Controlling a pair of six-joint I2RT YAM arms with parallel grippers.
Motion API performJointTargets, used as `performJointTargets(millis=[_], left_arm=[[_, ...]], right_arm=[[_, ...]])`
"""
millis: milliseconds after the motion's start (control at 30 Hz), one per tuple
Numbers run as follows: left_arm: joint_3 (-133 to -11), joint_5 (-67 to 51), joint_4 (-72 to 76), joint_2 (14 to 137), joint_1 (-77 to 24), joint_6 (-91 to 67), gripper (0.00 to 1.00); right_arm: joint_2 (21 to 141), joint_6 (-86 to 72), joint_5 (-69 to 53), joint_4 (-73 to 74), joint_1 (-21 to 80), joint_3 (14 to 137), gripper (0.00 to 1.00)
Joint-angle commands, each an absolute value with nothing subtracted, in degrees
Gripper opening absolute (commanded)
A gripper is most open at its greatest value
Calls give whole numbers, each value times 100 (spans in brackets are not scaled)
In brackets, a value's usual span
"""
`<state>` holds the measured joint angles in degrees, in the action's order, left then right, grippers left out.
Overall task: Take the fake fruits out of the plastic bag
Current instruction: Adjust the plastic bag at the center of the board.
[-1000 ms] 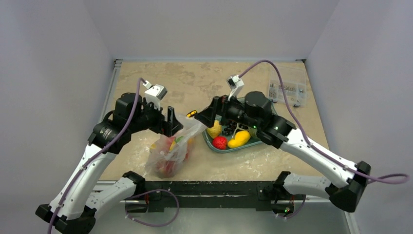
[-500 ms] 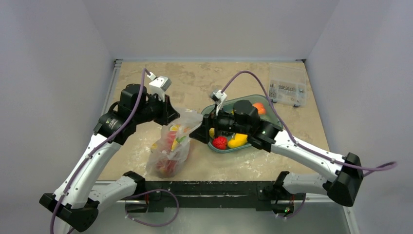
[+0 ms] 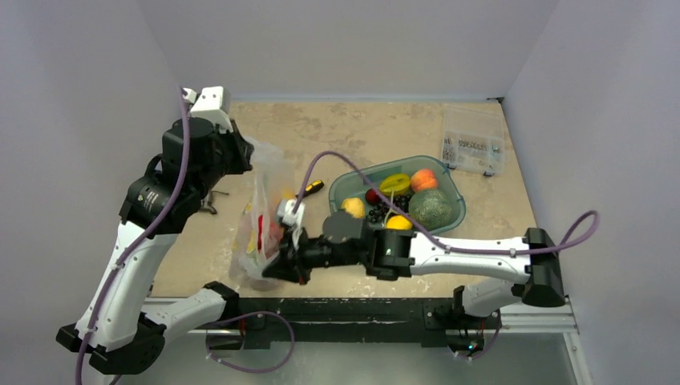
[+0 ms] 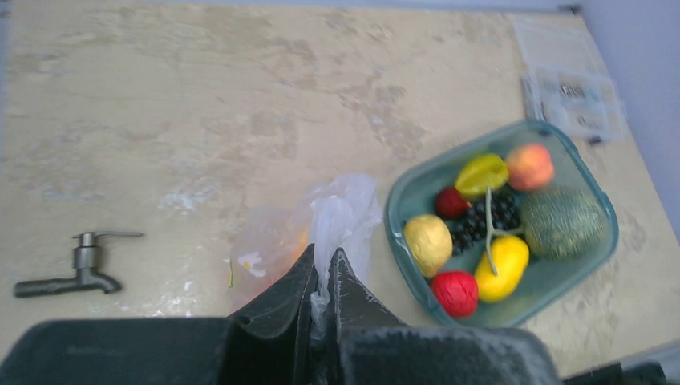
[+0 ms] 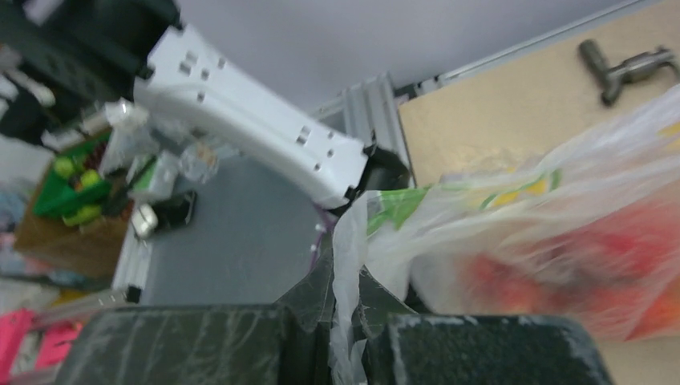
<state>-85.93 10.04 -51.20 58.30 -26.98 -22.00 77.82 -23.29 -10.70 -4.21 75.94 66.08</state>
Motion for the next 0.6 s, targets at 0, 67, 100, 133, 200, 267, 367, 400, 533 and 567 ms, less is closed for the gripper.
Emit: performJointTargets(millis=[0,67,100,133,200,267,367,400,533,567], left_arm=[[-9052,2501,-5067,6069,-2641,-2652,0],[-9016,2635,-4860,6131,-2645,-2598,0],[-9043,2765,-4833,6196,-2645,-2557,0],[-9072,2900,-4813,6285,-2649,-2476,0],[-9134,2993,-4808,6405,-2650,-2318,0],[-9174,2700,-4861,6452,-2647,-2152,0],[-9239,2069,-5170,6374,-2646,-2098,12],[-9261,1880,-5326,6322,-2646,-2108,26],[-9169,1289,-5821,5787,-2650,-2249,72],[-9088,1154,-5891,5592,-2647,-2276,83]], right_arm=[[8376,-1433,-481,-36,8558,7073,0],[8638,-1276,-319,168,8740,7123,0],[8722,-1274,-273,232,8757,7115,0],[8783,-1279,-220,277,8758,7105,0],[8764,-1292,-138,246,8758,7024,0],[8637,-1363,-156,44,8759,6873,0],[8405,-1577,-132,-410,8744,6645,0],[8346,-1598,-65,-487,8737,6609,0],[8222,-1705,130,-707,8675,6524,1],[8200,-1751,114,-776,8610,6490,1]])
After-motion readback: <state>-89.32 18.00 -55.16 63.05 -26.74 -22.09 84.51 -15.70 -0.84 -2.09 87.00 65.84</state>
